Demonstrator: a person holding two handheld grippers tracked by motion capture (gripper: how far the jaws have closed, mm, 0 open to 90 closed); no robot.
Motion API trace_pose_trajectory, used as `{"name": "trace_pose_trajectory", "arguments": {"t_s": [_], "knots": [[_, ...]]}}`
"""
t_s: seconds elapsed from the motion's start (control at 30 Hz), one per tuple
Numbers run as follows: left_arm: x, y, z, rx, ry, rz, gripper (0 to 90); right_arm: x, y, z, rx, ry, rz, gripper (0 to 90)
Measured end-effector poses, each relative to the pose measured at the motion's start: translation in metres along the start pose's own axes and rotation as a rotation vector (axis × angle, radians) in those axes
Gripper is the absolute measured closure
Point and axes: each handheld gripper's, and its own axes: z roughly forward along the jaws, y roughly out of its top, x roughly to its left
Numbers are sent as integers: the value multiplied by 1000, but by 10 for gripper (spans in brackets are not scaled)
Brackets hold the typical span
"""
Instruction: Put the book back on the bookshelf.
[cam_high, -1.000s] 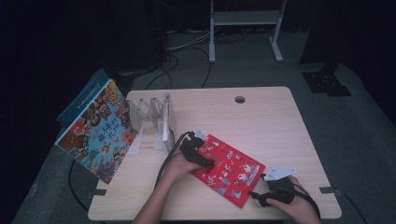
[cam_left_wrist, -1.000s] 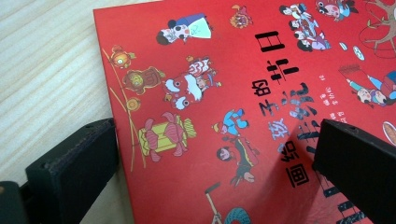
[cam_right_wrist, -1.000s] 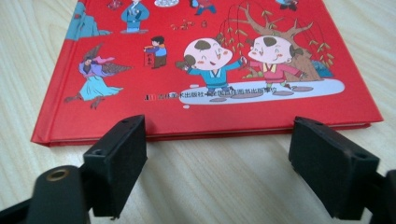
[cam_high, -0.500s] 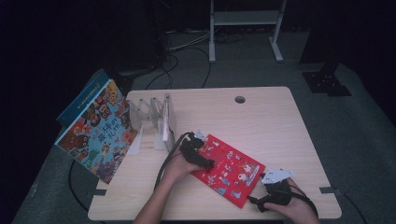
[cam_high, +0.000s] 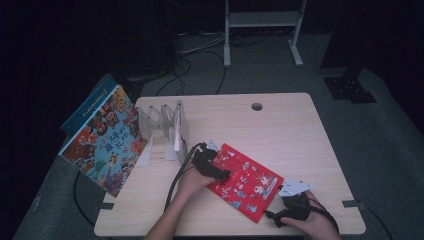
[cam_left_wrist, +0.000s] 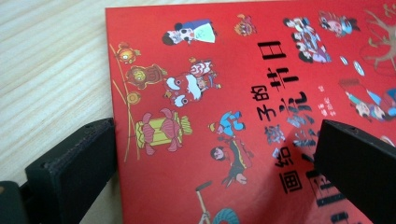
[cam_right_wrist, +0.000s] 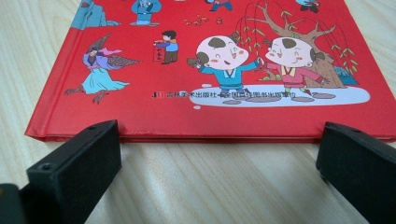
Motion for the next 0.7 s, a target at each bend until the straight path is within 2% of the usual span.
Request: {"name": "trace_pose_trajectory", "arguments": {"t_s": [0.1,0.23,0.33,0.47,0.7], "knots": [[-1,-1,1,-21,6,-23,0,0,0,0,0,0,0,0],[2,-3,-1,-51,-20,-71,0,0,0,0,-1,-1,3,0],[1,-4,-1,-62,-18,-77,0,1,0,0,1,-2,6,0],[4,-5,-2,-91,-43,-118,0,0,1,1,2,-2,7,0],[7,-4,-8,-116,-66,-133,10,0,1,1,2,-2,7,0]]}}
